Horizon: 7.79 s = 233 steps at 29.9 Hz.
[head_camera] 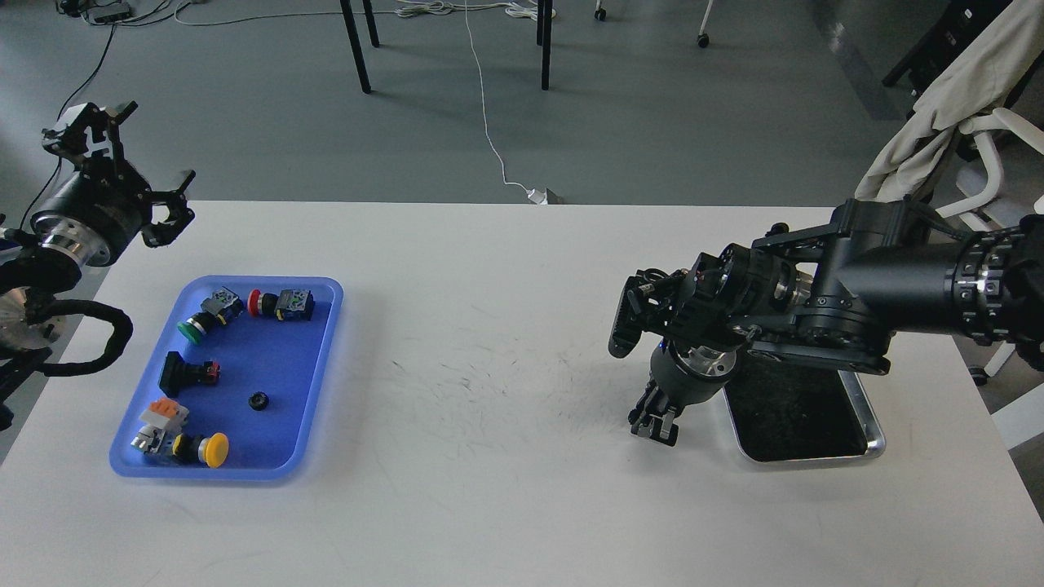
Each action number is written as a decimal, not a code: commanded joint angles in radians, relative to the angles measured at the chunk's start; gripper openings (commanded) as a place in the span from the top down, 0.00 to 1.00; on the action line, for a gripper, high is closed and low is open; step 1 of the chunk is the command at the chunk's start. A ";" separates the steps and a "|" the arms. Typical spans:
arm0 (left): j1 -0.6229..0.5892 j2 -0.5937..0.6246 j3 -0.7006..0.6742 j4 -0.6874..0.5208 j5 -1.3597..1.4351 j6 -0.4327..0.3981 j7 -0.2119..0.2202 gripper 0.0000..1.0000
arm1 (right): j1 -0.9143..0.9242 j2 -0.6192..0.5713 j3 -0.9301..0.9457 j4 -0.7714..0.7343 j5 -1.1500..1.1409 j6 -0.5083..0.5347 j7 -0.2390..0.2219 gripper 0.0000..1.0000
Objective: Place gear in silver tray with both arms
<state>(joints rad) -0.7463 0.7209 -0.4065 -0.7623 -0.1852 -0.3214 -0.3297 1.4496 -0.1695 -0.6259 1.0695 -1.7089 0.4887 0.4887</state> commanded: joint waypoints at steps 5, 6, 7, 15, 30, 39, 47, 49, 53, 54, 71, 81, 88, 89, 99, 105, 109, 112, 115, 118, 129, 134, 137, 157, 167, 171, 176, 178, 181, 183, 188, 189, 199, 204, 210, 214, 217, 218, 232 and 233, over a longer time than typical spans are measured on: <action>0.001 0.000 0.000 0.000 0.000 -0.004 -0.002 0.02 | 0.000 0.002 0.000 0.000 0.000 0.000 0.000 0.72; 0.001 0.000 0.000 0.000 0.001 -0.005 -0.002 0.01 | 0.000 0.002 0.000 0.000 0.000 0.000 0.000 0.73; 0.001 0.000 0.000 0.000 0.000 -0.005 -0.002 0.01 | 0.000 0.001 0.000 0.000 0.000 0.000 0.000 0.74; 0.008 0.003 0.000 0.001 0.000 -0.007 -0.002 0.02 | 0.003 0.002 0.000 0.000 0.000 0.000 0.000 0.87; 0.021 -0.003 0.008 0.011 0.003 -0.007 0.001 0.01 | 0.130 -0.111 0.003 0.036 0.014 0.000 0.000 0.92; 0.019 -0.001 0.012 0.011 0.003 -0.011 0.003 0.02 | 0.183 -0.318 0.000 0.086 0.009 0.000 0.000 0.92; 0.022 0.003 0.009 0.011 0.003 -0.033 0.001 0.01 | 0.147 -0.452 0.002 0.066 0.002 0.000 0.000 0.92; 0.027 0.008 0.008 0.011 0.003 -0.045 0.001 0.01 | 0.129 -0.476 0.005 0.049 0.002 0.000 0.000 0.92; 0.030 0.014 0.006 0.011 0.001 -0.053 0.001 0.02 | 0.089 -0.490 0.011 0.003 0.002 0.000 0.000 0.92; 0.030 0.015 0.006 0.011 0.001 -0.054 0.000 0.02 | 0.078 -0.490 0.012 -0.006 0.002 0.000 0.000 0.92; 0.030 0.046 -0.021 0.011 0.000 -0.087 -0.006 0.02 | -0.072 -0.326 0.055 -0.210 0.003 0.000 0.000 0.94; 0.030 0.051 -0.029 0.011 0.000 -0.087 -0.012 0.01 | -0.138 -0.269 0.061 -0.296 0.005 0.000 0.000 0.94; 0.030 0.052 -0.029 0.011 0.000 -0.087 -0.012 0.02 | -0.158 -0.265 0.069 -0.336 0.014 0.000 0.000 0.93; 0.030 0.052 -0.029 0.011 0.000 -0.087 -0.012 0.02 | -0.160 -0.265 0.072 -0.338 0.015 0.000 0.000 0.93; 0.030 0.055 -0.029 0.011 0.000 -0.085 -0.014 0.02 | -0.160 -0.265 0.094 -0.356 0.018 0.000 0.000 0.84; 0.030 0.069 -0.029 0.011 0.000 -0.087 -0.019 0.01 | -0.170 -0.266 0.150 -0.356 0.023 0.000 0.000 0.50; 0.030 0.077 -0.029 0.011 0.000 -0.087 -0.019 0.02 | -0.179 -0.266 0.169 -0.358 0.023 0.000 0.000 0.42; 0.030 0.087 -0.029 0.009 0.000 -0.087 -0.017 0.02 | -0.175 -0.266 0.178 -0.355 0.025 0.000 0.000 0.38; 0.038 0.098 -0.023 0.009 0.001 -0.085 -0.017 0.02 | -0.176 -0.281 0.256 -0.356 0.047 0.000 0.000 0.31; 0.045 0.112 -0.012 0.008 0.006 -0.082 -0.008 0.02 | -0.178 -0.298 0.340 -0.349 0.139 0.000 0.000 0.28; 0.048 0.236 0.024 0.000 0.256 -0.102 -0.100 0.01 | -0.178 -0.562 0.528 -0.286 0.604 0.000 0.000 0.18; 0.051 0.270 0.040 -0.008 0.299 -0.167 -0.140 0.01 | -0.201 -0.636 0.540 -0.237 0.898 0.000 0.000 0.16; 0.054 0.265 0.041 -0.008 0.340 -0.167 -0.143 0.02 | -0.206 -0.689 0.543 -0.172 1.015 0.000 -0.001 0.16; 0.100 0.334 0.046 -0.077 0.860 -0.167 -0.159 0.03 | -0.340 -0.817 0.549 0.029 1.330 -0.228 0.000 0.15; 0.088 0.348 0.034 -0.110 1.167 -0.167 -0.159 0.06 | -0.396 -0.766 0.549 0.007 1.328 -0.242 0.000 0.14; 0.029 0.394 0.029 -0.114 1.185 -0.167 -0.159 0.06 | -0.423 -0.755 0.549 0.007 1.328 -0.259 0.000 0.13; -0.038 0.382 0.029 -0.101 1.140 -0.148 -0.159 0.05 | -0.426 -0.746 0.551 -0.006 1.330 -0.283 0.000 0.13; -0.028 0.381 0.047 -0.098 1.096 -0.130 -0.159 0.05 | -0.429 -0.745 0.549 -0.005 1.330 -0.294 0.000 0.13; -0.021 0.393 0.067 -0.139 1.108 -0.154 -0.159 0.05 | -0.436 -0.739 0.549 0.001 1.330 -0.311 0.000 0.13; -0.039 0.394 0.081 -0.169 1.218 -0.145 -0.159 0.05 | -0.436 -0.737 0.549 0.003 1.330 -0.314 0.000 0.13; -0.068 0.387 0.072 -0.241 1.408 -0.108 -0.159 0.05 | -0.437 -0.735 0.548 0.000 1.330 -0.317 0.000 0.13; -0.070 0.388 0.075 -0.267 1.429 -0.105 -0.159 0.05 | -0.437 -0.736 0.548 -0.003 1.330 -0.315 0.000 0.13; -0.073 0.420 0.083 -0.557 1.791 -0.056 -0.159 0.02 | -0.440 -0.723 0.548 -0.013 1.327 -0.314 0.000 0.13; -0.061 0.411 0.086 -0.611 1.981 -0.005 -0.159 0.02 | -0.440 -0.720 0.558 -0.013 1.328 -0.323 0.000 0.13; -0.050 0.356 0.162 -0.601 2.078 0.103 -0.159 0.02 | -0.460 -0.726 0.624 -0.014 1.332 -0.340 0.000 0.13; -0.047 0.348 0.268 -0.597 2.109 0.163 -0.159 0.02 | -0.503 -0.726 0.695 -0.014 1.350 -0.341 0.000 0.13; -0.045 0.348 0.294 -0.598 2.121 0.194 -0.159 0.02 | -0.512 -0.726 0.716 -0.016 1.359 -0.354 0.000 0.12; -0.044 0.348 0.294 -0.594 2.129 0.203 -0.159 0.02 | -0.514 -0.726 0.719 -0.019 1.365 -0.357 0.000 0.11; 0.033 0.290 0.296 -0.503 2.139 0.278 -0.159 0.07 | -0.540 -0.722 0.772 -0.063 1.744 -0.397 0.000 0.05; 0.044 0.288 0.296 -0.502 2.139 0.278 -0.159 0.07 | -0.541 -0.723 0.775 -0.063 1.743 -0.395 0.000 0.04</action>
<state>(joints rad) -0.7231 1.0159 -0.1104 -1.2692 1.9532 -0.0471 -0.4887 0.9140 -0.8926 0.1304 1.0070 -0.0023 0.0964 0.4887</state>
